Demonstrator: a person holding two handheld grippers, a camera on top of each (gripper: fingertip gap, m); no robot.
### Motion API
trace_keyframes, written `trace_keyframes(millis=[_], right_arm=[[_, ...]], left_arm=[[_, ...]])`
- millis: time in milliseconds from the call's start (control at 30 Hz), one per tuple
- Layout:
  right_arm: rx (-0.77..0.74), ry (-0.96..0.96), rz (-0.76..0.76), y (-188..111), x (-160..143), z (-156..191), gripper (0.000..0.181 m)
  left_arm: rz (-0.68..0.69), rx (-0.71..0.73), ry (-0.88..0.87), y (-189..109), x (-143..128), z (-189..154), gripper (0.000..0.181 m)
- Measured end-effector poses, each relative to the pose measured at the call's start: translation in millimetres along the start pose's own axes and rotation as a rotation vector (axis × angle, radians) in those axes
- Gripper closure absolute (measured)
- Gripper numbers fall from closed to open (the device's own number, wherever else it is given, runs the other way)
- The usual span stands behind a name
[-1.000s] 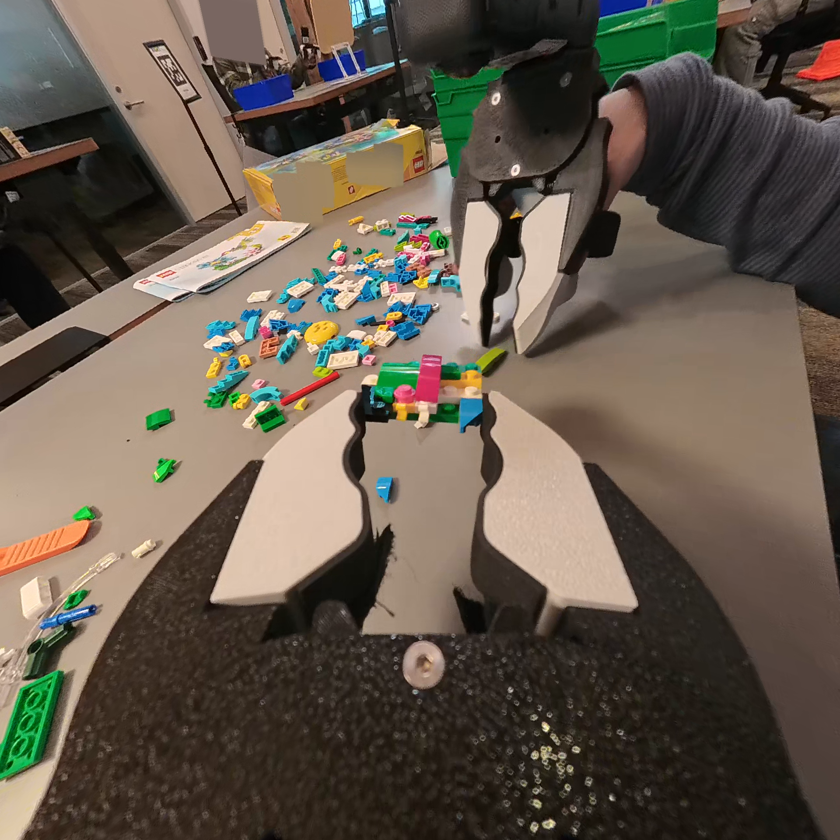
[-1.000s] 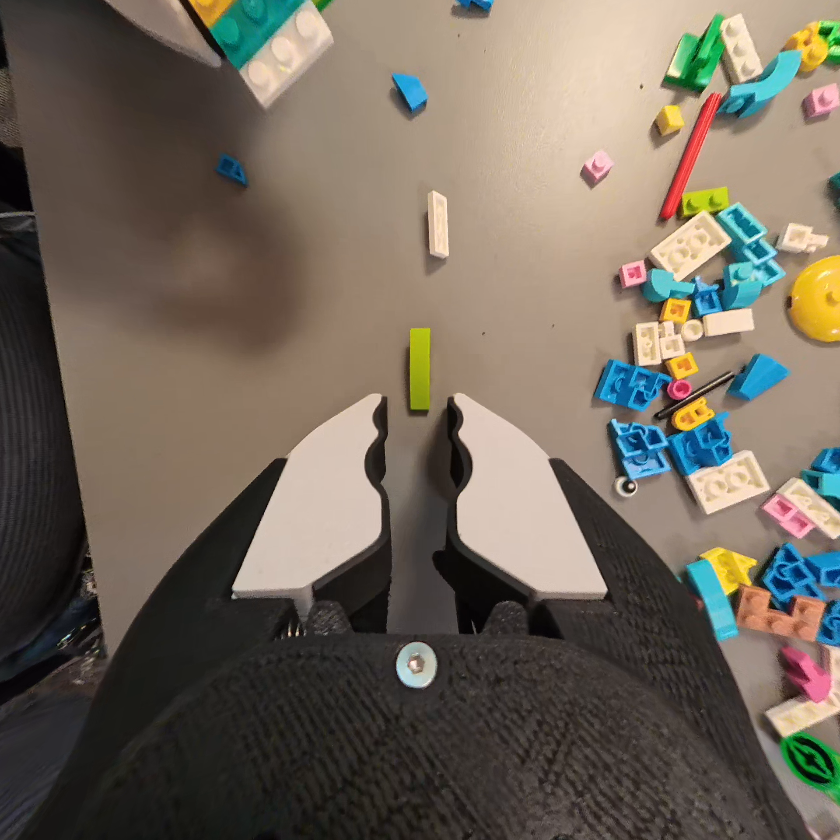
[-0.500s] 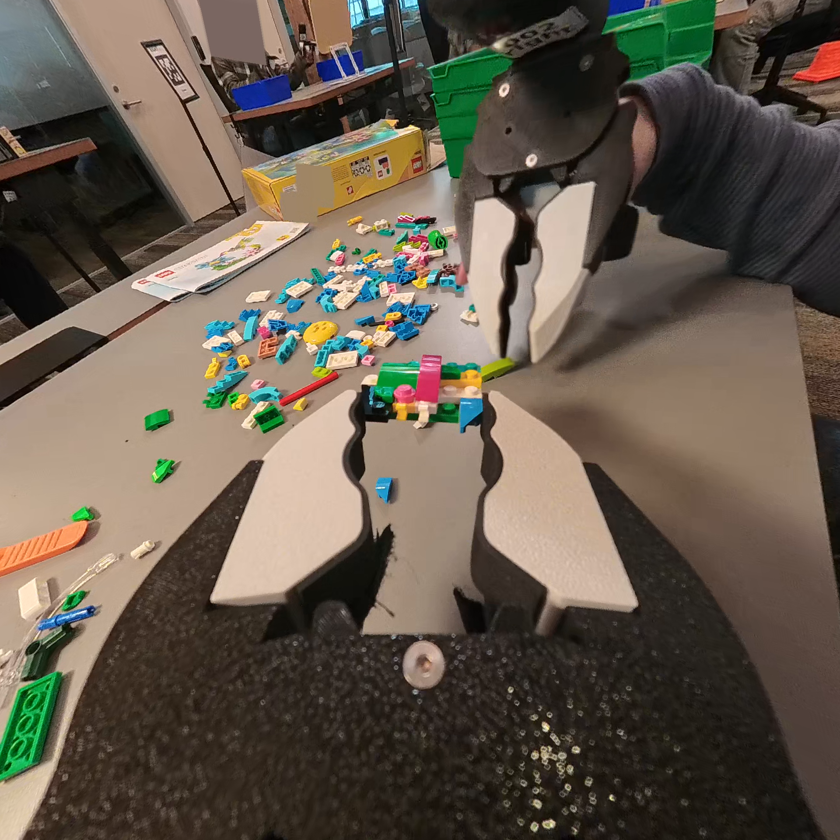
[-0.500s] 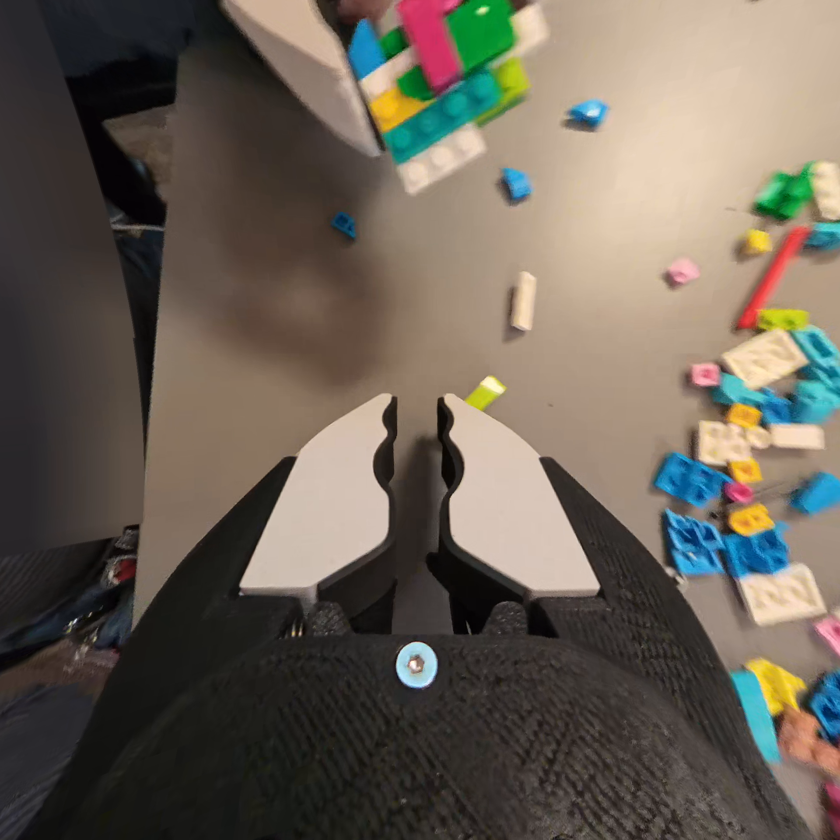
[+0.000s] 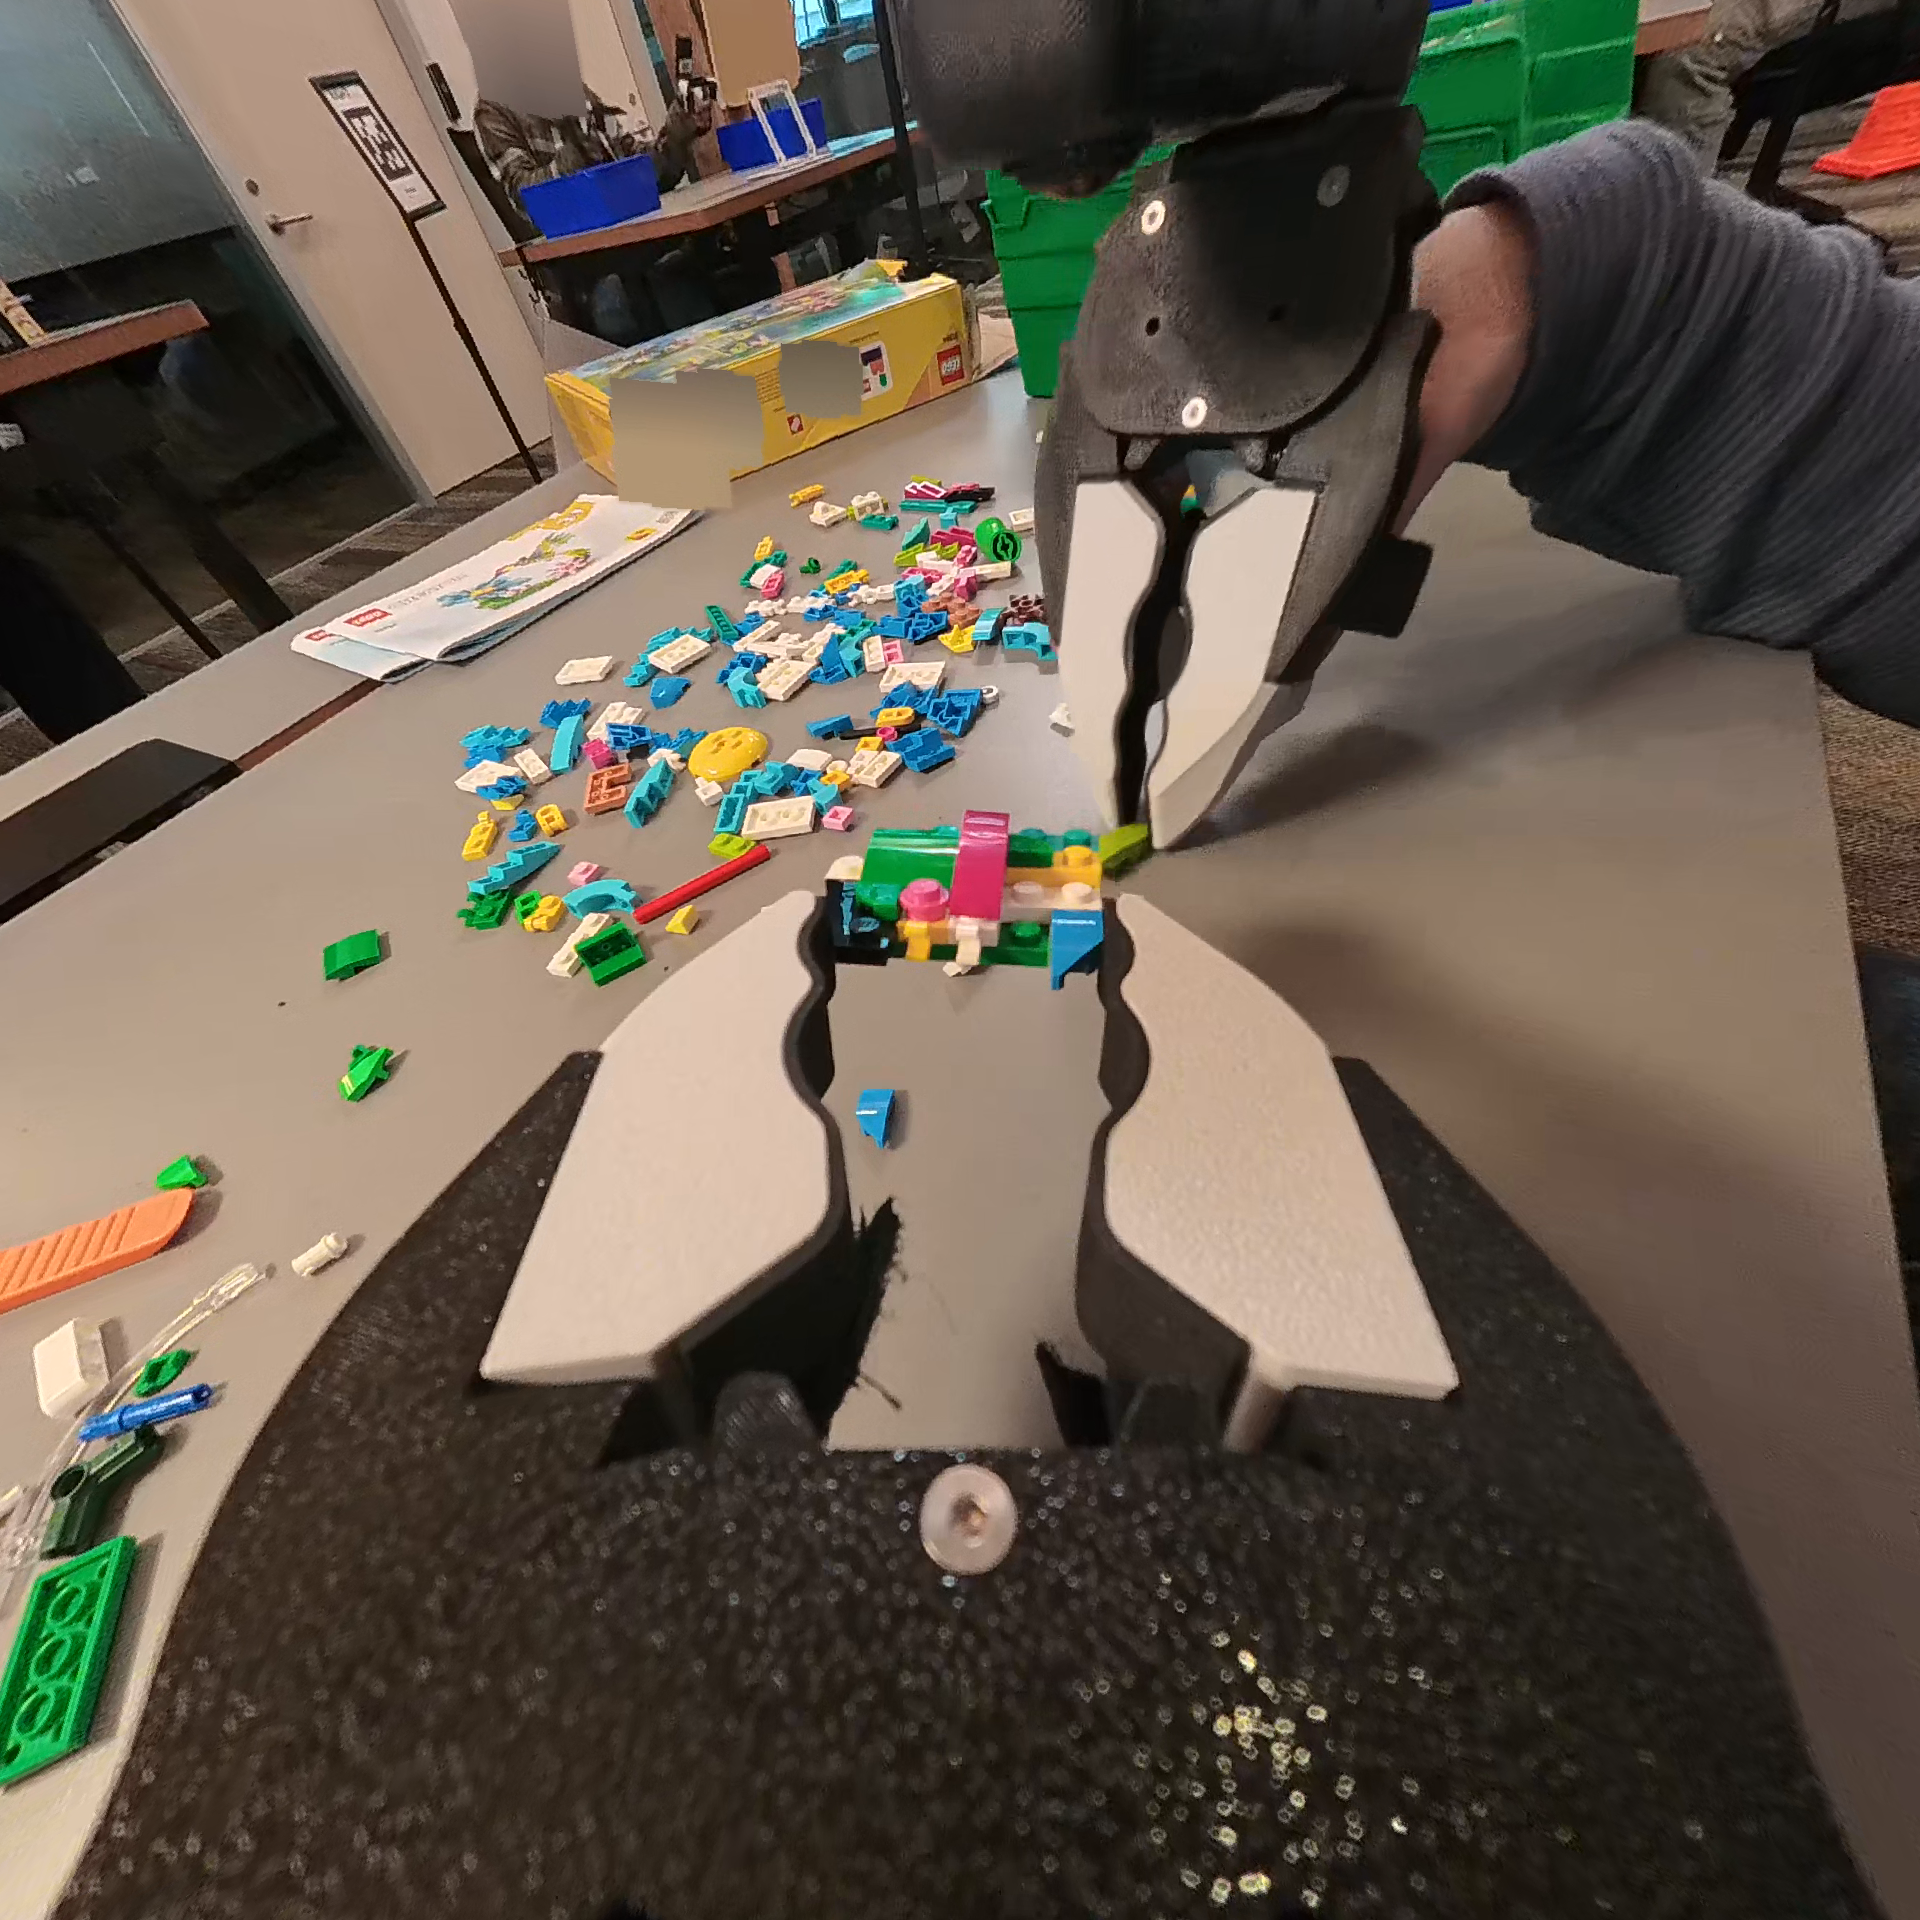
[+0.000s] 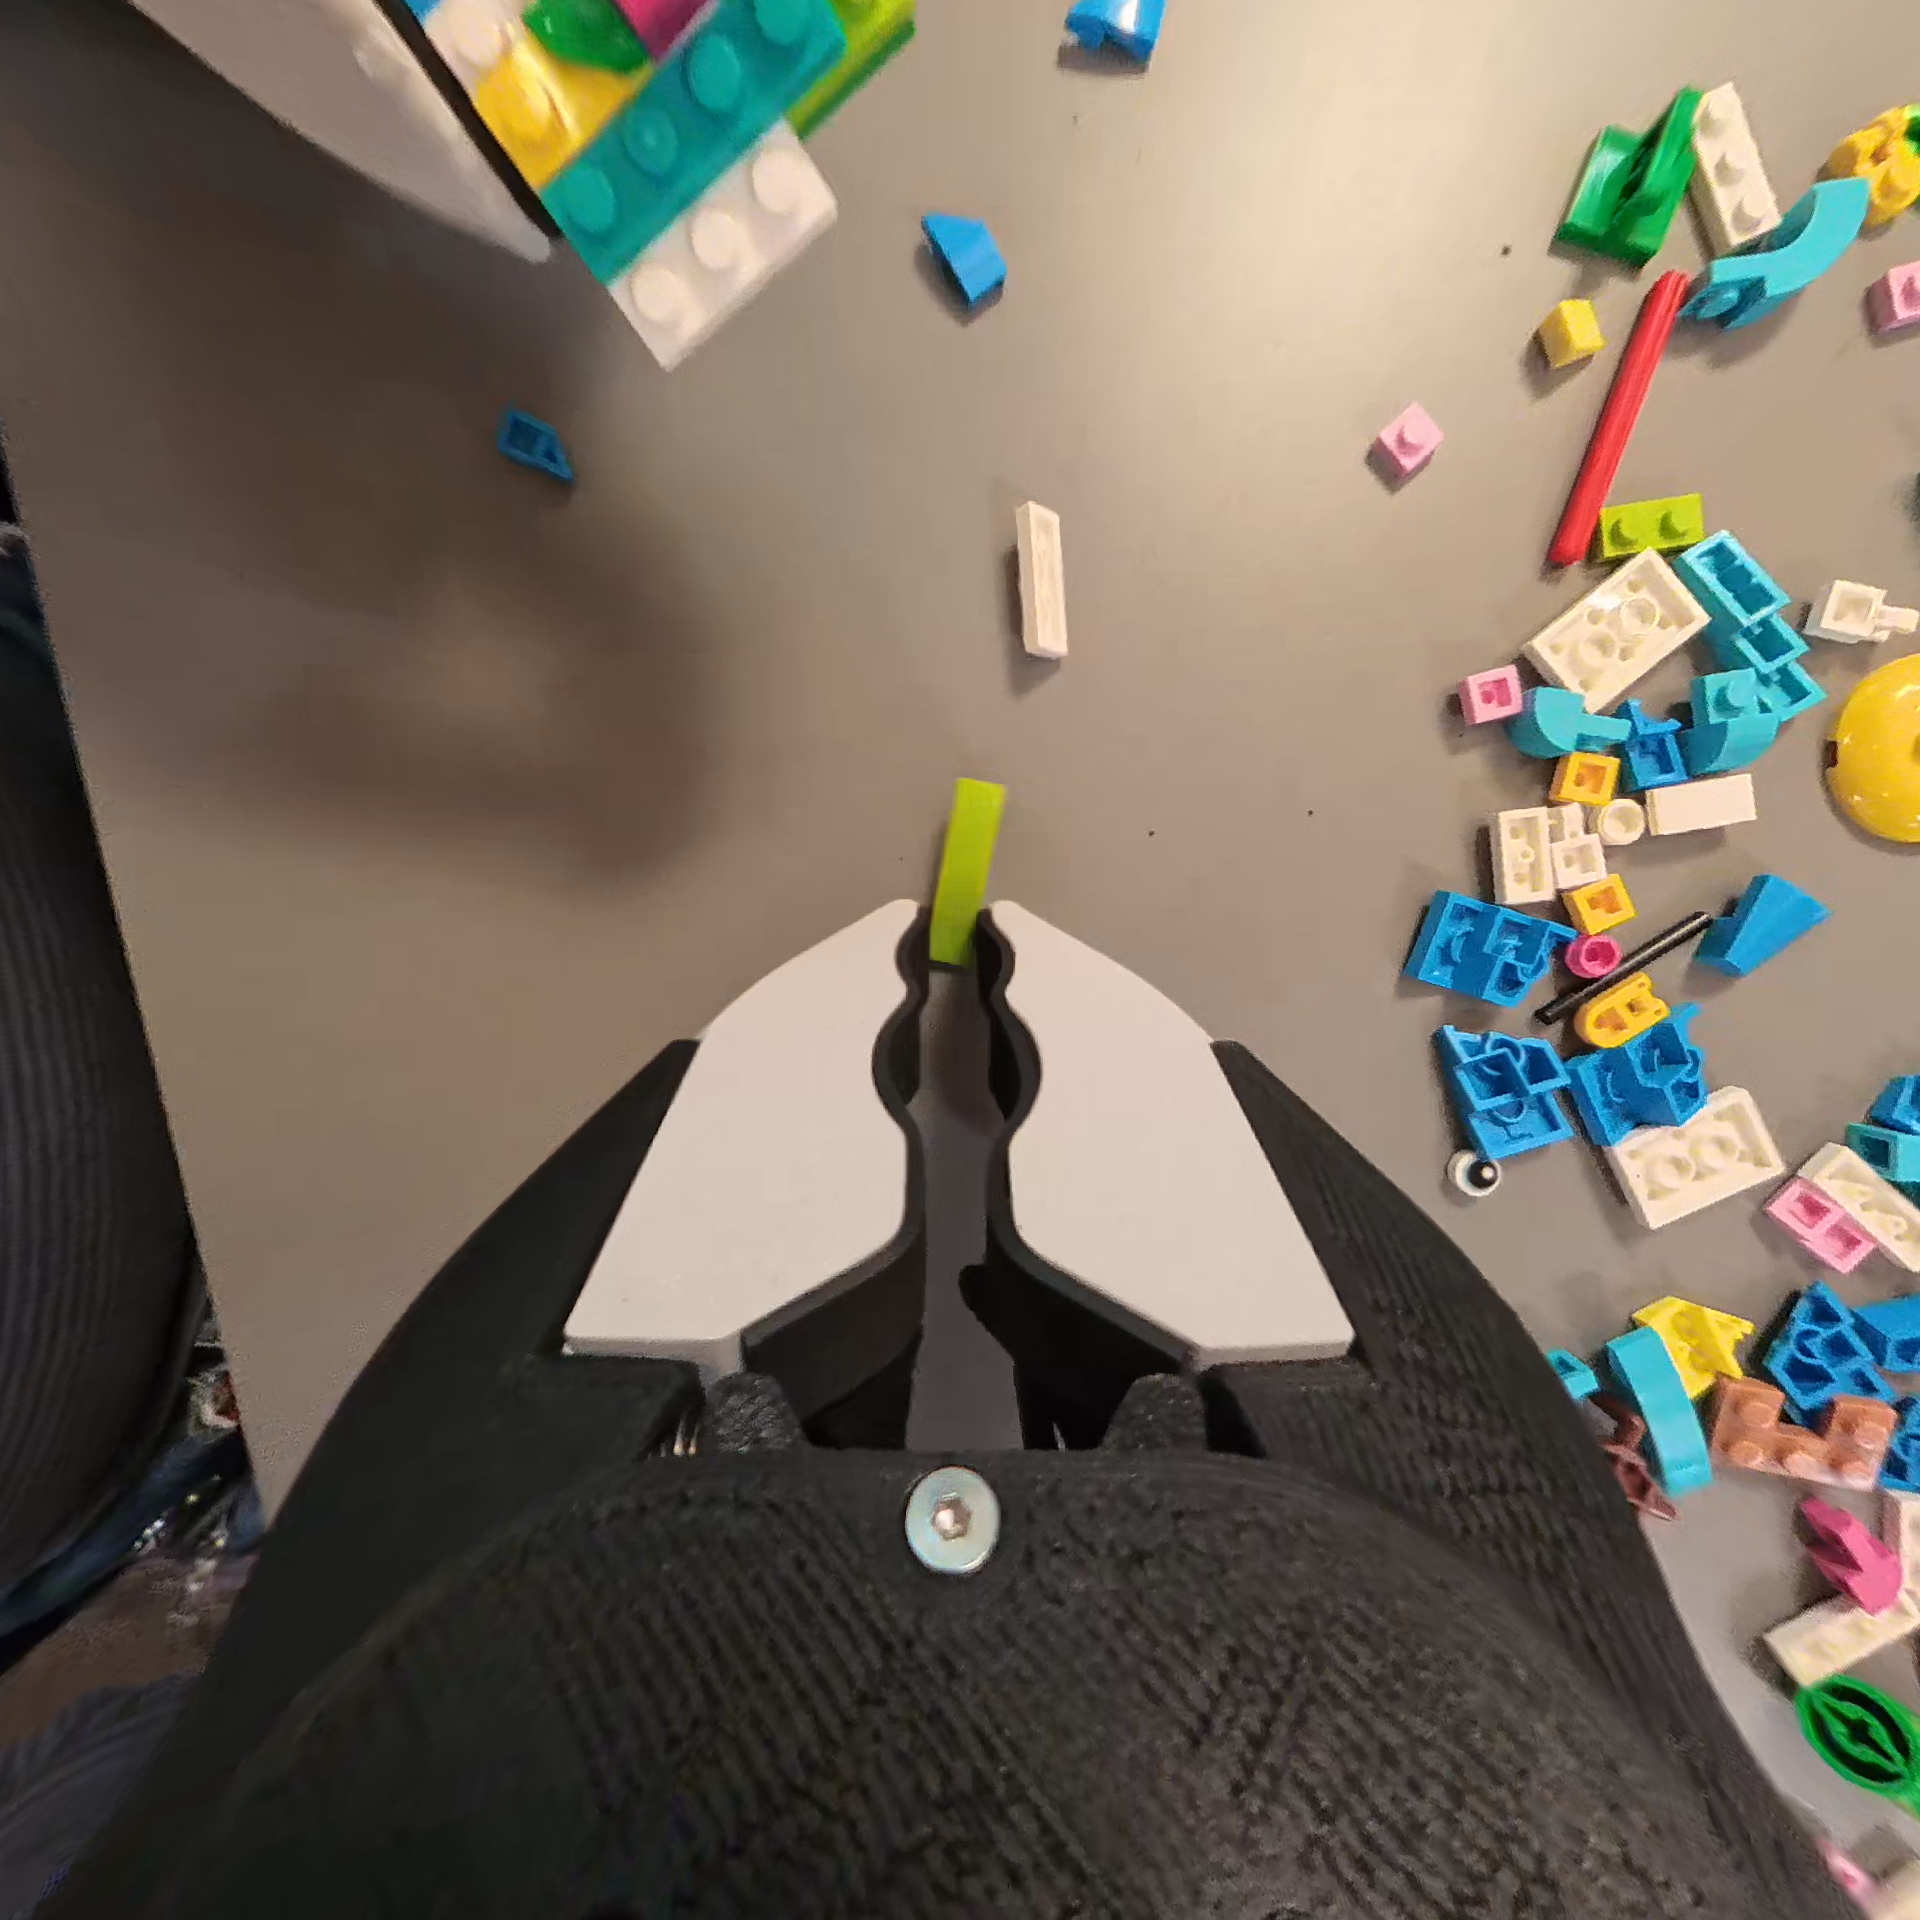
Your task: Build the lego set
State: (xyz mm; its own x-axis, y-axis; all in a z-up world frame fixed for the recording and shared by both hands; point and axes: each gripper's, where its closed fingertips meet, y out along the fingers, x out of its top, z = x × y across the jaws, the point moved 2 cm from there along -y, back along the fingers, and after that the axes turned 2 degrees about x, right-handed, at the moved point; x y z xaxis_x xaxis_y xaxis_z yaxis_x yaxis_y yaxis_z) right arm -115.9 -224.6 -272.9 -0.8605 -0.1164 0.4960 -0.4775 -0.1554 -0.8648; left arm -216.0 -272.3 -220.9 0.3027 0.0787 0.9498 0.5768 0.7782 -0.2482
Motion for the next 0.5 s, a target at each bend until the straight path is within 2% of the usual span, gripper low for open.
trace_keyframes(millis=[133,267,500], right_arm=[[0.006,-0.074,-0.037,-7.2,9.9,3.8,0.175],[0.062,-0.207,-0.197,-35.2,47.2,15.3,0.175],[-0.004,-0.418,-0.075,-71.1,103.4,12.5,0.175]], left_arm=[[-0.007,-0.009,-0.025,-0.8,0.8,1.5,0.133],[-0.061,-0.047,-0.11,-6.1,5.6,6.3,0.133],[-0.229,-0.079,-0.272,-23.8,17.4,21.7,0.133]])
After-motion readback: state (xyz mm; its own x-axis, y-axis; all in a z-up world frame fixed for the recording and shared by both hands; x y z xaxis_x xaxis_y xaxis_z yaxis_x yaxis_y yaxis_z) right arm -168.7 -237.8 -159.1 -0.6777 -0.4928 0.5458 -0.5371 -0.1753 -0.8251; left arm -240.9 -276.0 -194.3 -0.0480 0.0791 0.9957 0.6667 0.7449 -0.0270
